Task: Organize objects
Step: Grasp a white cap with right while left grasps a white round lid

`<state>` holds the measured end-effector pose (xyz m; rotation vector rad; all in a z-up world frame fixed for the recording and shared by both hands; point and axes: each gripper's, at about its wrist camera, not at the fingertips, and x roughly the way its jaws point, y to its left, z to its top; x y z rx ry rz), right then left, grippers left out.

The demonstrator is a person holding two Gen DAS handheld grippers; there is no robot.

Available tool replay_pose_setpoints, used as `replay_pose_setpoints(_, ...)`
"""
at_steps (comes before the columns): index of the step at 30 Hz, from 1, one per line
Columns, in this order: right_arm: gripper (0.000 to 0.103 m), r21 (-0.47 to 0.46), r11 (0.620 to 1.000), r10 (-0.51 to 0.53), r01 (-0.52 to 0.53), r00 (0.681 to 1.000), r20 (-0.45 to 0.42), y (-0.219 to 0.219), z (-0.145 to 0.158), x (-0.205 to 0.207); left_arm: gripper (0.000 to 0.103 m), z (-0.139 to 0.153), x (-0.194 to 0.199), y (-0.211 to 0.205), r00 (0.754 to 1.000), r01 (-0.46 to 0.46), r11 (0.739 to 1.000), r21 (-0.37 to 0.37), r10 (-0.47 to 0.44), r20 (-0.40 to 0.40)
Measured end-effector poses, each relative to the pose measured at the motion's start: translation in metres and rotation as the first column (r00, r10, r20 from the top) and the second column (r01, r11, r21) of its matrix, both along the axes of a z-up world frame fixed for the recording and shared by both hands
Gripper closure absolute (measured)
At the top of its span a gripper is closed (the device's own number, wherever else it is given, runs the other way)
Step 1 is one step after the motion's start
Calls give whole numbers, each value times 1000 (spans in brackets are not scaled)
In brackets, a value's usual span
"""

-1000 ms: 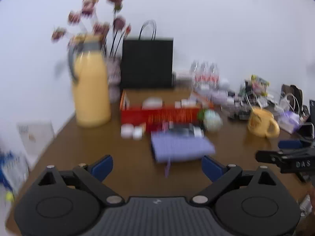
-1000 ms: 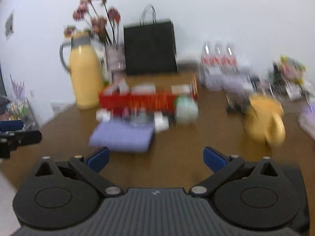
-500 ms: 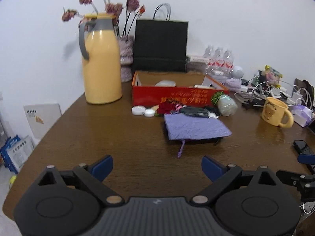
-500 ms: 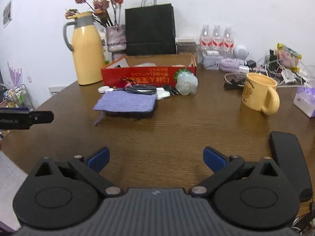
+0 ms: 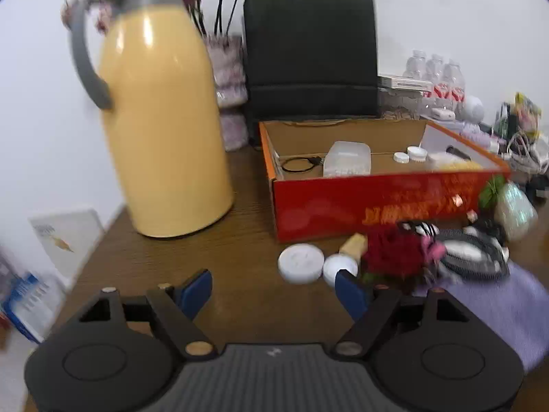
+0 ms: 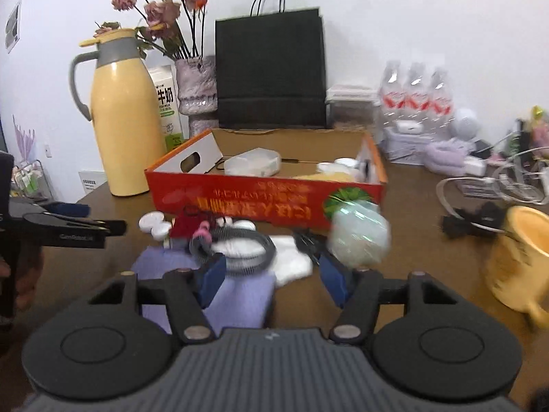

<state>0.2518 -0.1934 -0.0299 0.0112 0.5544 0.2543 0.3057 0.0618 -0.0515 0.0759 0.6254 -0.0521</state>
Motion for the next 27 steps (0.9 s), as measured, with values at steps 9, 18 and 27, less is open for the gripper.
replay_pose_setpoints(9, 57, -15, 998, 66, -67, 994, -92, 39, -25, 114, 21, -20, 36, -2, 996, 28, 998, -51, -33, -84)
replay_pose_setpoints(18, 96, -83, 990, 103, -117, 983, -152, 62, -52, 135, 69, -27, 32, -16, 998, 5, 1000, -20, -6, -63)
replay_pose_setpoints(27, 99, -69, 998, 9, -6, 999, 48, 39, -12, 93, 70, -19, 8, -31, 997, 25, 997, -71, -30, -64)
